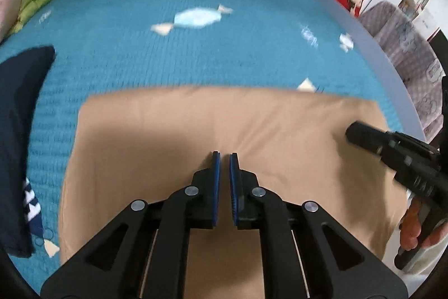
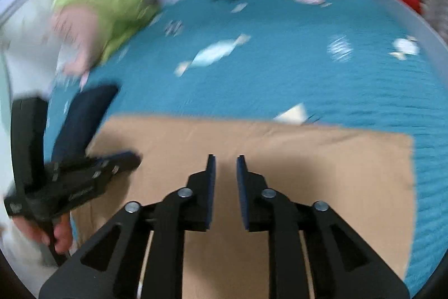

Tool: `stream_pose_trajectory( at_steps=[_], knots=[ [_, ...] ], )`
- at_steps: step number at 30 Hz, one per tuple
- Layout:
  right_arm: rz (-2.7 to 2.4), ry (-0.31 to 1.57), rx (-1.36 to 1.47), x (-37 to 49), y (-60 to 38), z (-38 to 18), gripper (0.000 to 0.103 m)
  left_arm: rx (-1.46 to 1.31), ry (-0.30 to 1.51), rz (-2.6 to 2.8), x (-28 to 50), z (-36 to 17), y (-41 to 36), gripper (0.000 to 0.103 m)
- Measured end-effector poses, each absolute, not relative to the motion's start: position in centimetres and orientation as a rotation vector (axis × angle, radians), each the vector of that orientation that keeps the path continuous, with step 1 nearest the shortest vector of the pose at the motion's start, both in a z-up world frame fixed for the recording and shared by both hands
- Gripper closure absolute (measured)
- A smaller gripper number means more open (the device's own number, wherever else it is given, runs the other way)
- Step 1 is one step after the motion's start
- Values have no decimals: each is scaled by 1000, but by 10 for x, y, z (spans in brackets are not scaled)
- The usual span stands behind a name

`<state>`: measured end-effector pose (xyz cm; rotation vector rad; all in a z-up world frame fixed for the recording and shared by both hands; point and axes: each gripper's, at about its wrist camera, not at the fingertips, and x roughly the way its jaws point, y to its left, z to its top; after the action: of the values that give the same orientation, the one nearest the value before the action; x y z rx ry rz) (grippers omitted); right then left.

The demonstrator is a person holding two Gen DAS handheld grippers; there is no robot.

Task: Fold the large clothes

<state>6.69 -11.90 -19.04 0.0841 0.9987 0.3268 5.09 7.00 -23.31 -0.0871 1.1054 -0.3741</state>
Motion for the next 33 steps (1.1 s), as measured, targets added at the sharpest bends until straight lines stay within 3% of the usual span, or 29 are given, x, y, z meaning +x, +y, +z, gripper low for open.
stream_pose_trajectory(
  at_steps=[2, 9, 14, 19, 21, 23, 26, 33],
  knots=[
    [278, 1022, 15, 58, -128, -203, 86, -127, 1114, -369, 47, -235, 86, 95],
    [29, 1053, 183, 31, -231, -198, 87, -195, 1150, -178, 20, -235, 172, 96],
    [-139, 1039, 257, 9, -275, -182, 83, -139, 1140, -108, -2, -218, 178, 96],
    [54, 1003, 306, 7, -230, -173, 83, -119, 1100, -257, -12, -198, 140, 95],
    [168, 1005, 320, 12, -205, -173, 83, -113, 1111, -352, -12, -199, 121, 89],
    [299, 1024, 327, 17, -176, -177, 83, -102, 1163, -437, -11, -211, 99, 83],
    [389, 1093, 221, 14, -131, -189, 83, 29, 1264, -463, -15, -233, 73, 84],
    [347, 1206, 245, -10, -175, -214, 85, -101, 1331, -388, -33, -250, 126, 83]
  ],
)
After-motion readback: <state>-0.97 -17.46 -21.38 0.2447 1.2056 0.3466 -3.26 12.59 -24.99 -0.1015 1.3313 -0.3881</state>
